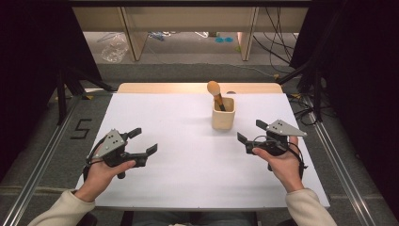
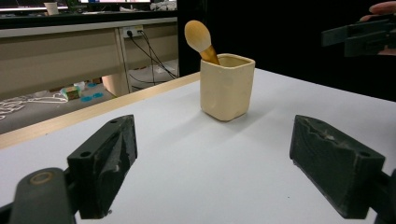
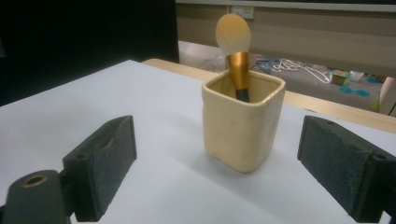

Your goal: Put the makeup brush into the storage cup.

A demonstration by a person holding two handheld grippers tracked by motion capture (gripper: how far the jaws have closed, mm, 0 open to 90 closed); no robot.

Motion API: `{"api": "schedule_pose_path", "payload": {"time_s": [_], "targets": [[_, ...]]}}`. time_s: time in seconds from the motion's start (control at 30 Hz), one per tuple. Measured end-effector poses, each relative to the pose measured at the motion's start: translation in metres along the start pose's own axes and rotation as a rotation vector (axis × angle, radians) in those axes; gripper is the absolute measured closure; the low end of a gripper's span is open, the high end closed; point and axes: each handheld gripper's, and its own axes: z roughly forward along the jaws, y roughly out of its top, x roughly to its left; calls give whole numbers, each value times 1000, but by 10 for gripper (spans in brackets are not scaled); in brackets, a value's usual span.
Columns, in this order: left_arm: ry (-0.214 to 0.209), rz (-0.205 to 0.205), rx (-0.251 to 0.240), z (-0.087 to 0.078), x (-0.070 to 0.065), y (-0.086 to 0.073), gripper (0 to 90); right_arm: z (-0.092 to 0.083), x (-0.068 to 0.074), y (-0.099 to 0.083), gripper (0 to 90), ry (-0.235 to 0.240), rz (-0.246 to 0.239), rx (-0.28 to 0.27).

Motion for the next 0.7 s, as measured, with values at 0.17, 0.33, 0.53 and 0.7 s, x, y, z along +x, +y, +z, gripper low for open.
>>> {"api": "schedule_pose_path", "payload": {"time_s": [0.17, 0.33, 0.53, 0.7], "targets": [[4, 9, 6, -2, 1, -2, 147, -11, 4, -7, 121, 2, 4, -4], [4, 11, 8, -2, 2, -3, 147, -19, 5, -13, 117, -5, -4, -12], [3, 5, 13, -2, 1, -4, 147, -23, 5, -21, 117, 0, 14, -3], [1, 3, 14, -2, 1, -5, 147, -27, 5, -24, 117, -13, 7, 9]]}}
